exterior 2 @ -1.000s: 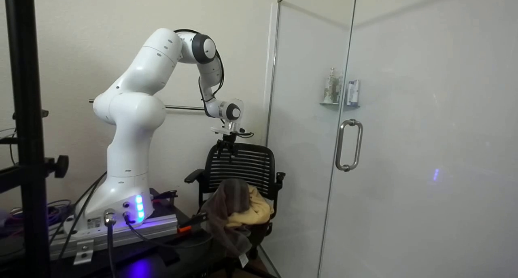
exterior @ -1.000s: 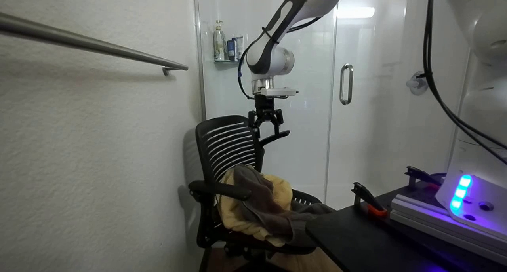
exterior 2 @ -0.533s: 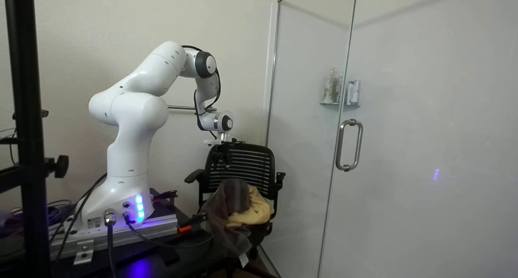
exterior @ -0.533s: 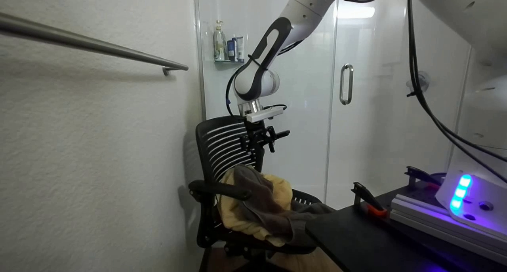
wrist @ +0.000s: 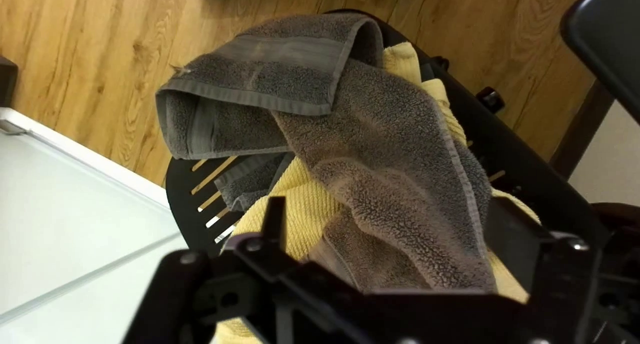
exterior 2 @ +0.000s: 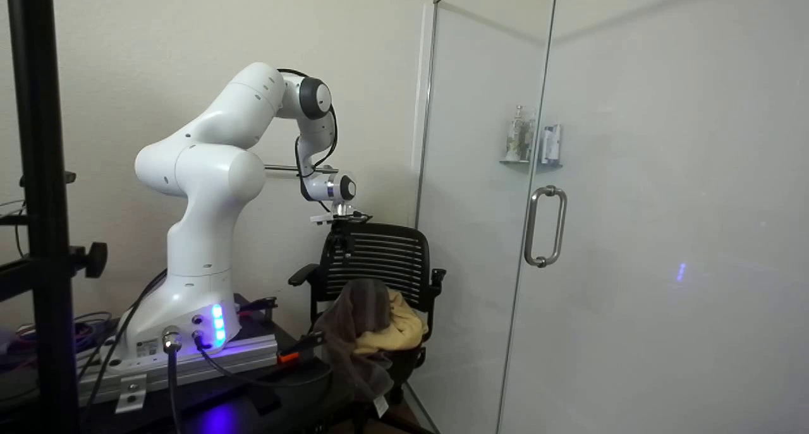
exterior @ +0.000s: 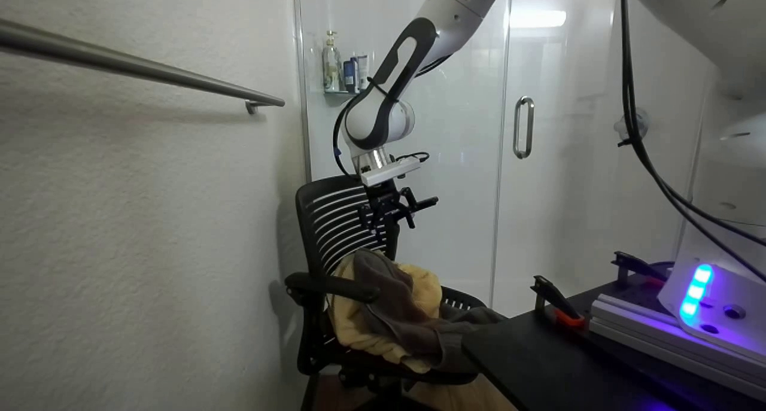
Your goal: Hang the cloth on the back of the chair
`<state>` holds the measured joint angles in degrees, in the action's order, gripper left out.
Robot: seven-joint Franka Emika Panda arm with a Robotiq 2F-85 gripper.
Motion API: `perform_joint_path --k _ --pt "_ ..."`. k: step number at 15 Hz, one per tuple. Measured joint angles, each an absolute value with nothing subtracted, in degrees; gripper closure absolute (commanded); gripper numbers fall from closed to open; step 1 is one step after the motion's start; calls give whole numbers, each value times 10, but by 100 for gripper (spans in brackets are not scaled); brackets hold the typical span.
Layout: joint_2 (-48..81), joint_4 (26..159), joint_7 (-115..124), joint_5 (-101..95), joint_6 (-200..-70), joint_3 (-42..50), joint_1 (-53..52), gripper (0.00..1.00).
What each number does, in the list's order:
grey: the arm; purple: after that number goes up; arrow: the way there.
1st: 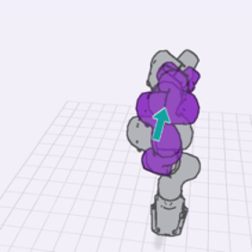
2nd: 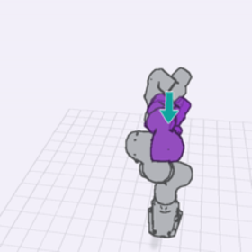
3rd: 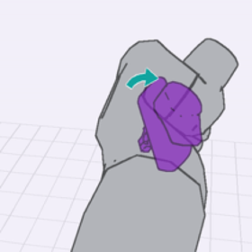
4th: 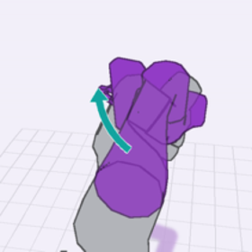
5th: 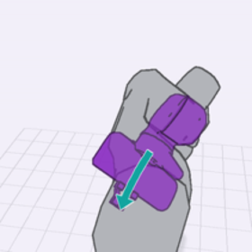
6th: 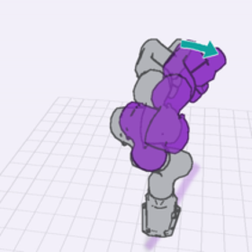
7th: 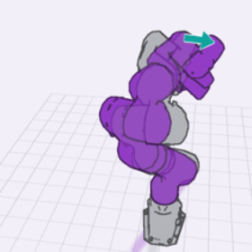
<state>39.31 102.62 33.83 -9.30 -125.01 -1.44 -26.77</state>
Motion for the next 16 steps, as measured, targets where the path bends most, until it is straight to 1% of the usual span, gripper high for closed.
perform_joint_path --k 4,12,16 --pt "403 1044 339 -206 -1311 1 -287 0" --pt "489 1118 383 -453 -1663 47 -276 0" --pt "498 1118 382 -463 -1684 49 -271 0"
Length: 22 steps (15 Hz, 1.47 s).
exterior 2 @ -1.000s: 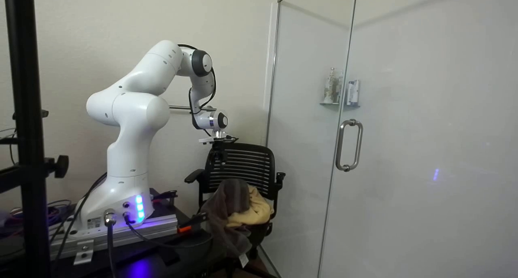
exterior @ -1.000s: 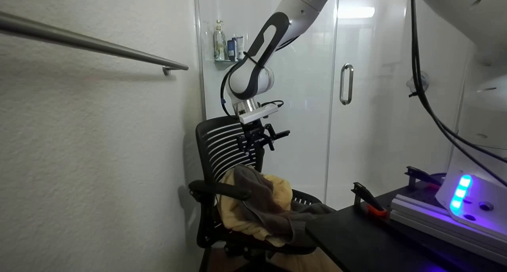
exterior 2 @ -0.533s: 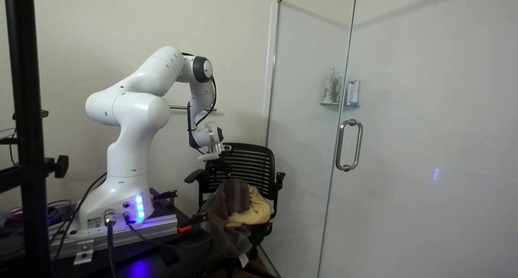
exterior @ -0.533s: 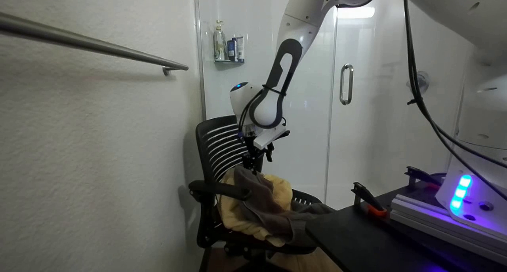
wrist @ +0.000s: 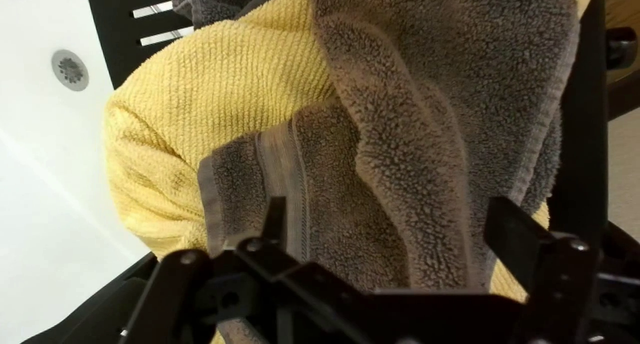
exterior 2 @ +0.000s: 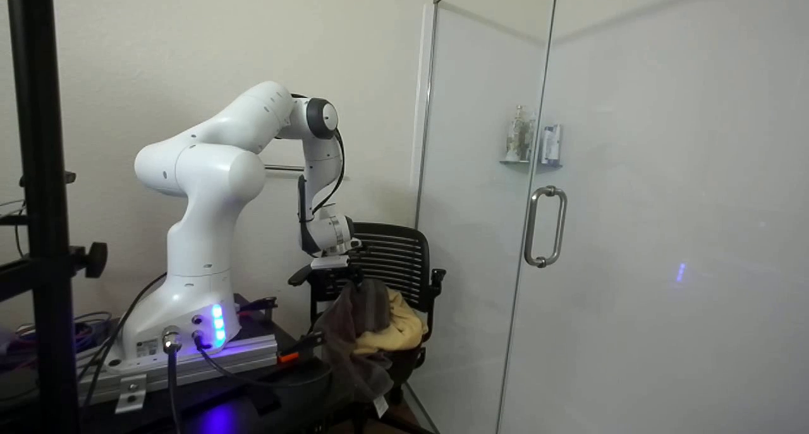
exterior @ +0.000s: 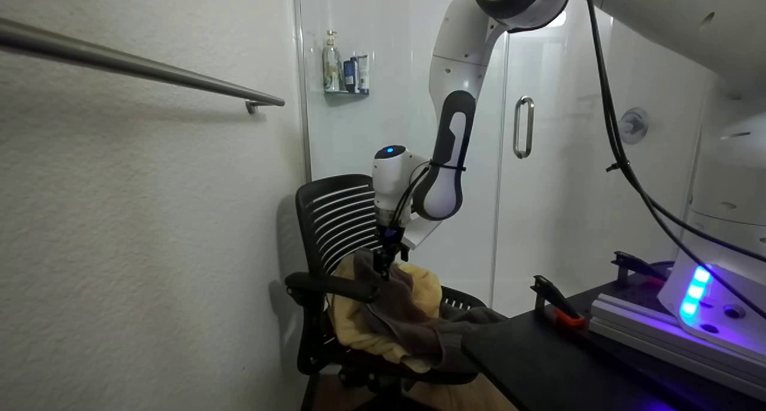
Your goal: Hang the cloth on the back of the chair
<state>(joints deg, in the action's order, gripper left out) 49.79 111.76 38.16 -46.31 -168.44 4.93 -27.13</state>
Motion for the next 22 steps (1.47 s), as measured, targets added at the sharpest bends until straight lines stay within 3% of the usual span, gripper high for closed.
perform_joint_path --k 7,8,9,12,18,22 --pt "571 1058 222 -467 -1760 1 -169 0" --pt "583 1049 182 -453 -1761 -20 -144 9" --pt "595 1040 145 -447 -1760 -46 -115 28" --pt "632 1017 44 -447 -1746 -148 -16 42" --pt "675 986 -157 -289 -1690 -227 47 99" --pt "679 964 -198 -210 -1657 -227 38 100"
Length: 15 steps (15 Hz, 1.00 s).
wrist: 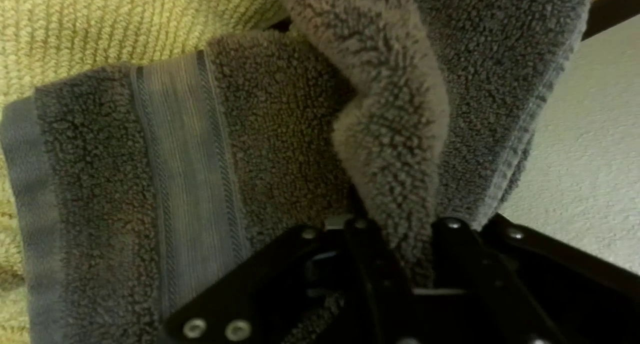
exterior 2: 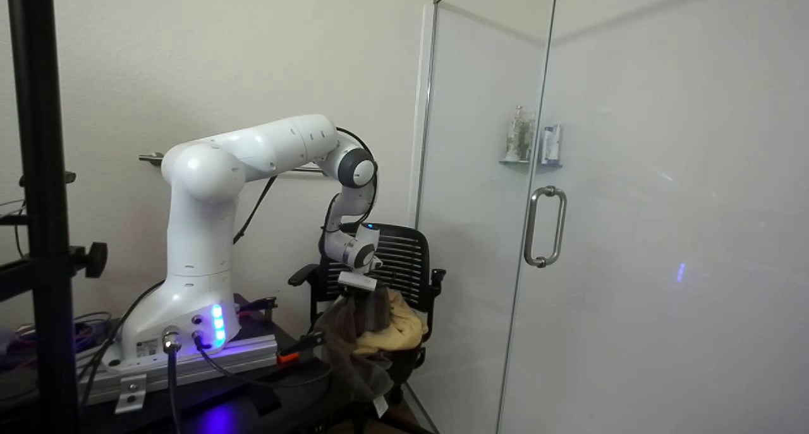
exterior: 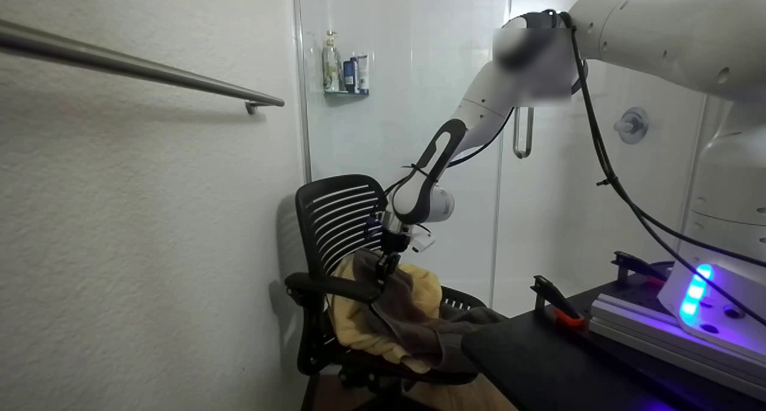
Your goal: Hang the cloth on the back of the chair
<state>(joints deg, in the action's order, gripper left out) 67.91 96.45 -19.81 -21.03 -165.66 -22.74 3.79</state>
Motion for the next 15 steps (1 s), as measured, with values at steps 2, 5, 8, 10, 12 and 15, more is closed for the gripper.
perform_joint_path --k 2,5,8,10,12,15 --pt "675 957 -193 -186 -1650 -216 24 100" --pt "633 969 -132 -171 -1654 -162 -33 100" --pt "550 1024 -32 -171 -1665 -78 -129 100" --pt "490 1070 25 -171 -1665 -26 -197 100" --pt "435 1115 70 -172 -1663 18 -255 99" --pt "387 1153 107 -172 -1643 42 -295 48"
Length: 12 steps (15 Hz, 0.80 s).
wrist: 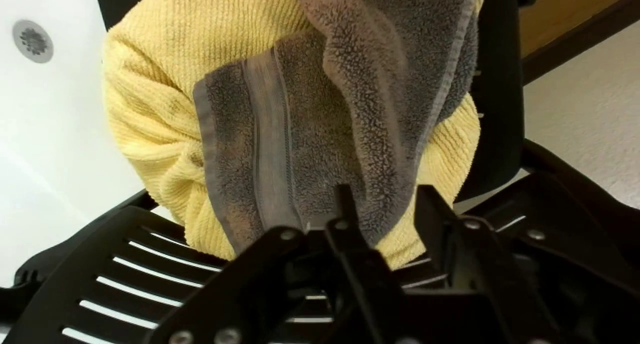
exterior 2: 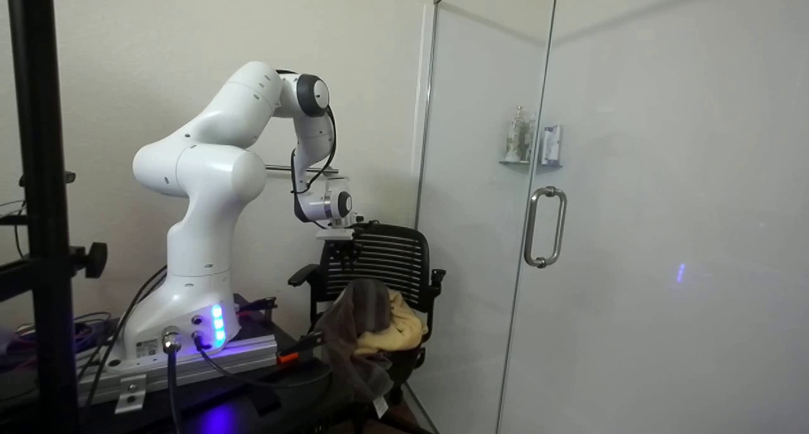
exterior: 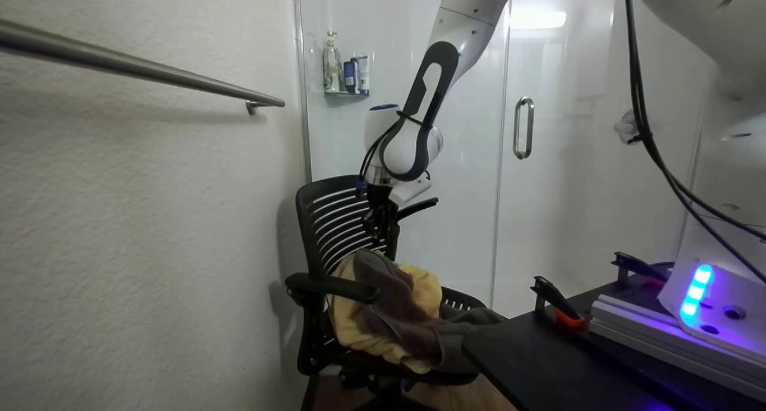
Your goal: Hang the cloth on the back of the chair
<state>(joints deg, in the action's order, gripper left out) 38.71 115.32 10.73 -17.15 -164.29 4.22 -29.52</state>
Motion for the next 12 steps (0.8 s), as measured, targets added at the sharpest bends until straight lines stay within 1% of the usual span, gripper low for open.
perform_joint_path --k 1,2,3,4,5,6,10,11,12 --pt "387 1152 106 -170 -1643 38 -292 40" --pt "392 1149 104 -166 -1643 29 -285 30" --pt "401 1145 98 -158 -1643 18 -274 22" --pt "412 1140 88 -150 -1643 6 -260 12" --pt "426 1133 80 -145 -1643 -4 -248 5" --pt "441 1124 74 -141 -1643 -9 -238 0" --pt "514 1070 59 -134 -1643 -14 -214 0" --pt "533 1052 53 -131 -1642 -14 -210 25" --pt "551 1034 46 -129 -1642 -17 -205 28"
